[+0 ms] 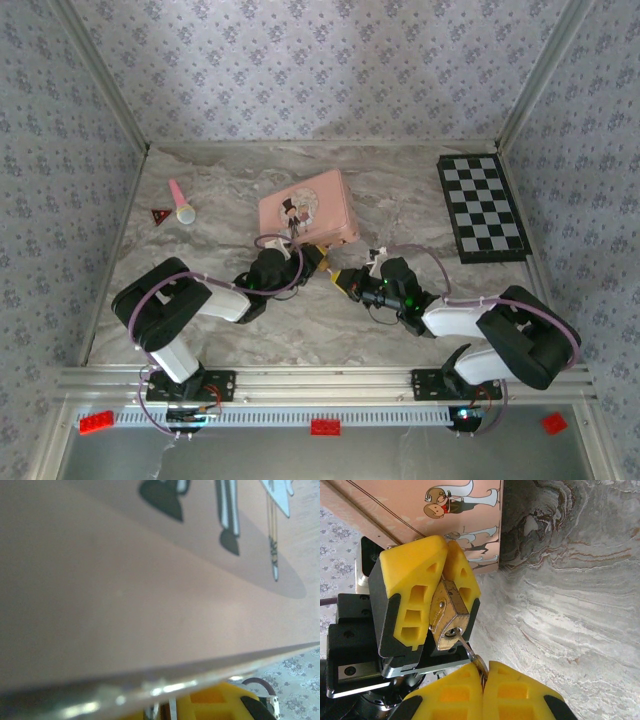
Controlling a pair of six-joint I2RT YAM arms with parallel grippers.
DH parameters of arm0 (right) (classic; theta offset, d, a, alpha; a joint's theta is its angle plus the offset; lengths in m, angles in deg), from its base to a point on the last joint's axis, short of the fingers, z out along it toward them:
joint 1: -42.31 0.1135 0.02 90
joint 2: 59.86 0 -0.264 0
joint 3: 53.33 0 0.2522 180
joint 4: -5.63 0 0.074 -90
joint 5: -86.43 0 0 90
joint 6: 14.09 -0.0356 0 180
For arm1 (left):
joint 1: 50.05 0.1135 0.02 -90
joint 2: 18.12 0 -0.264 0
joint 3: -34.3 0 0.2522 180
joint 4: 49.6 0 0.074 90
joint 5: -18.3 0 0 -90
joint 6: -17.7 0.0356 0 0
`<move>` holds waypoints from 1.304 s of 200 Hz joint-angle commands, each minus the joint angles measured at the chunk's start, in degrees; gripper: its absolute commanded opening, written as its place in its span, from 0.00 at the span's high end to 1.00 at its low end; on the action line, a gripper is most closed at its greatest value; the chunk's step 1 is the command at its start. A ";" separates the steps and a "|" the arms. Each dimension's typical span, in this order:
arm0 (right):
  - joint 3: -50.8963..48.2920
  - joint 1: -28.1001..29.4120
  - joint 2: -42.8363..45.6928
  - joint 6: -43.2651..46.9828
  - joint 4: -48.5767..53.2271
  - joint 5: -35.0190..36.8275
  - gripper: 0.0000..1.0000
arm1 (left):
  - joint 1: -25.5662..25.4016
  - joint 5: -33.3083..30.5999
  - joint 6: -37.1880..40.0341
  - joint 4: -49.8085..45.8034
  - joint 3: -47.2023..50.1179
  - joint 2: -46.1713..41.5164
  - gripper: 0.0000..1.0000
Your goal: Unlock the padlock with the key
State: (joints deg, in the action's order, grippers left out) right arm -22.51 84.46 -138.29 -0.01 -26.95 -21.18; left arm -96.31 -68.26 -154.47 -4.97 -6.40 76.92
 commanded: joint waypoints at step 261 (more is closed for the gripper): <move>1.30 0.10 -2.15 -7.42 -10.63 -0.25 1.00 | -4.14 4.03 -3.74 -5.24 0.05 0.70 1.00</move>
State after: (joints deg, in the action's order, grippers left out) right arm -23.03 84.83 -141.40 -8.73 -32.66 -22.84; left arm -98.08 -70.73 -154.80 -6.41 -6.13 76.92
